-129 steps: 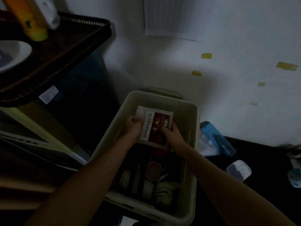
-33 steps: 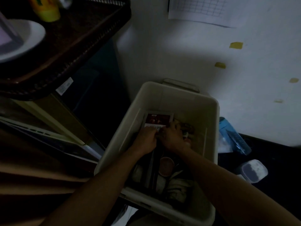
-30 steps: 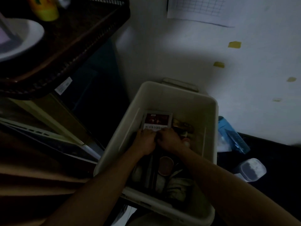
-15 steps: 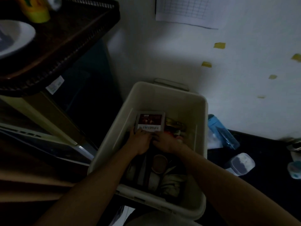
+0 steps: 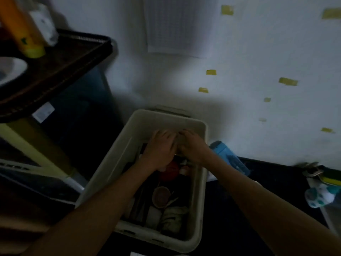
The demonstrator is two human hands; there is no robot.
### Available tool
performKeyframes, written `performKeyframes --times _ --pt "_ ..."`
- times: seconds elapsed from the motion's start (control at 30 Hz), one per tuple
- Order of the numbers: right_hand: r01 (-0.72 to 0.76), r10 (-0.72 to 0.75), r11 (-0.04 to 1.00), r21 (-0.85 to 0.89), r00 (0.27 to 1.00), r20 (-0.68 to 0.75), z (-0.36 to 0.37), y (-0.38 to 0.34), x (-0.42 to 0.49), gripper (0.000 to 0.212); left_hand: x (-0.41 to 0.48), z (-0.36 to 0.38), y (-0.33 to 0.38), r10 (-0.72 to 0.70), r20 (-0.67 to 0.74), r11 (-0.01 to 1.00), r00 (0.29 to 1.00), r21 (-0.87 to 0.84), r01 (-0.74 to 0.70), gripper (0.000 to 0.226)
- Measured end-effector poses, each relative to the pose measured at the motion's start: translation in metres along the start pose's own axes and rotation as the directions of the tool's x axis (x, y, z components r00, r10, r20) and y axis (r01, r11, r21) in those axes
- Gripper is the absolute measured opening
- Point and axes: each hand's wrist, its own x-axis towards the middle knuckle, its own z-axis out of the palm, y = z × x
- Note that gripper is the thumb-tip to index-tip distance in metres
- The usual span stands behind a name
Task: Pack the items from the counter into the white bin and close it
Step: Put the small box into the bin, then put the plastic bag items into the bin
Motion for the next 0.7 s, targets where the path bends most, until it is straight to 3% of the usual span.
performKeyframes --times 0.1,0.3,0.47,0.7 --pt "-0.047 0.048 0.999 0.018 0.998 -0.048 -0.025 0.02 -0.011 0.057 0.013 -0.006 0.022 -0.004 -0.014 1.0 1.0 -0.005 0.004 0.043" --pt "-0.151 0.173 0.983 0.105 0.954 -0.246 -0.065 0.086 -0.05 0.049 0.04 0.001 0.11 0.14 0.01 0.988 0.99 -0.073 -0.139 0.04" --pt "-0.229 0.257 0.961 0.152 0.946 -0.197 -0.065 0.14 -0.08 0.046 0.044 0.035 0.169 0.2 0.098 0.979 0.975 -0.056 -0.195 0.041" --pt "-0.315 0.336 0.916 0.249 0.941 -0.045 -0.047 0.185 -0.096 0.04 0.037 0.082 0.209 0.11 0.264 0.994 0.958 -0.046 -0.101 0.04"
